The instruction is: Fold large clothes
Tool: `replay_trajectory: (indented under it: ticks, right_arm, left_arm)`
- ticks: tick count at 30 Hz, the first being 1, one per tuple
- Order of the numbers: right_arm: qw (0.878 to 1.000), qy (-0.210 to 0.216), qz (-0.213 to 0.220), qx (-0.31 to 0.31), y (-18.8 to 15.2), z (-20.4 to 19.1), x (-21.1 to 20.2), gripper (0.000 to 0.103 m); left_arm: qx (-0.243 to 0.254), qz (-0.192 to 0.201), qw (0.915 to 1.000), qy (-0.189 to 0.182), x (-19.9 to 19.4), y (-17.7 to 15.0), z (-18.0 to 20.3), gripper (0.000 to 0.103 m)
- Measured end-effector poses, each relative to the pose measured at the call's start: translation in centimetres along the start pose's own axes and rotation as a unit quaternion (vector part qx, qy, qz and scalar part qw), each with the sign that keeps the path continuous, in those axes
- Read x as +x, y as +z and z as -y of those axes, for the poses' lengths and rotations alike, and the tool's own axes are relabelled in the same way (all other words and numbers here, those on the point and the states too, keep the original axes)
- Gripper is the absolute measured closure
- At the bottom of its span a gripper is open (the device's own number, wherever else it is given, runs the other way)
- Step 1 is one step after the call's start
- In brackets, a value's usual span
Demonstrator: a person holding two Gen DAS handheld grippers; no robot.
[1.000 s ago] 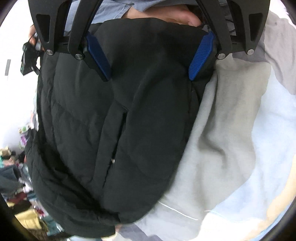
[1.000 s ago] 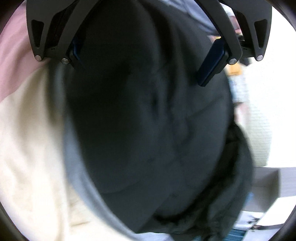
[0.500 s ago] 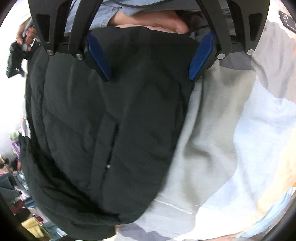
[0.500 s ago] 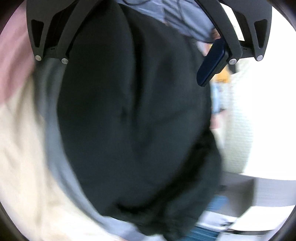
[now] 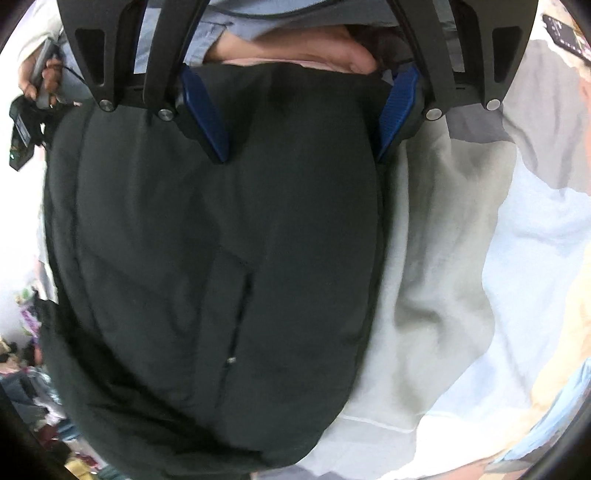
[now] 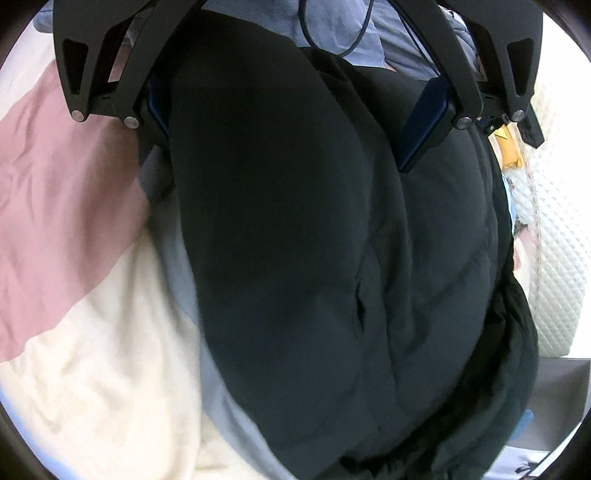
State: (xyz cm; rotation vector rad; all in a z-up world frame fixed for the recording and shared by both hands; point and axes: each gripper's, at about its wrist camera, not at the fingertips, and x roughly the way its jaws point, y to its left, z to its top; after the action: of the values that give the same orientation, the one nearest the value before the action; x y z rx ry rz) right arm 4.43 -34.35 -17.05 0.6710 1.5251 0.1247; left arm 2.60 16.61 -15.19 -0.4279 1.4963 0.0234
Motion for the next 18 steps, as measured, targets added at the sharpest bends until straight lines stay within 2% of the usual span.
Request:
replay_trajectory:
  ticks: [1,2,3,4,6,9,11,13,15,18]
  right_arm:
    - [1.000,0.012,-0.008,-0.008,0.0,-0.3,0.3,0.002]
    - [1.000,0.022,-0.006,-0.014,-0.1,-0.6,0.3,0.008]
    - [0.999,0.027,0.000,-0.019,-0.2,-0.7,0.1,0.021]
    - [0.999,0.040,0.011,-0.027,-0.4,-1.1,-0.2,0.029]
    - [0.997,0.061,0.033,-0.045,-0.8,-1.8,-1.0,0.054]
    - [0.991,0.090,0.074,-0.065,-1.6,-2.3,-2.7,0.077]
    - [0.988,0.111,0.089,-0.061,-1.6,-2.0,-3.8,0.081]
    - [0.983,0.144,0.103,-0.054,-1.5,-1.8,-5.5,0.083]
    - [0.974,0.176,0.132,-0.059,-2.2,-1.4,-8.2,0.085]
    - [0.964,0.200,0.165,-0.064,-3.5,-0.9,-11.6,0.087]
  left_arm:
    - [-0.006,0.005,1.0000,0.002,0.0,0.1,0.1,0.029]
    - [-0.006,0.010,0.9999,-0.002,-0.2,0.0,0.1,0.035]
    - [-0.001,0.008,0.9999,-0.011,-0.3,0.0,0.2,0.044]
    - [0.002,0.010,0.9996,-0.027,-0.5,0.0,0.3,0.050]
    - [-0.004,0.010,0.9978,-0.065,-1.0,-0.1,0.1,0.067]
    - [-0.019,0.022,0.9907,-0.133,-2.5,-0.4,-0.5,0.091]
    - [-0.032,0.037,0.9835,-0.174,-3.9,-0.8,-1.0,0.096]
    - [-0.053,0.057,0.9772,-0.198,-5.6,-1.4,-1.4,0.098]
    - [-0.058,0.079,0.9690,-0.227,-7.8,-2.2,-1.7,0.100]
    - [-0.054,0.103,0.9573,-0.265,-11.4,-3.5,-1.3,0.100]
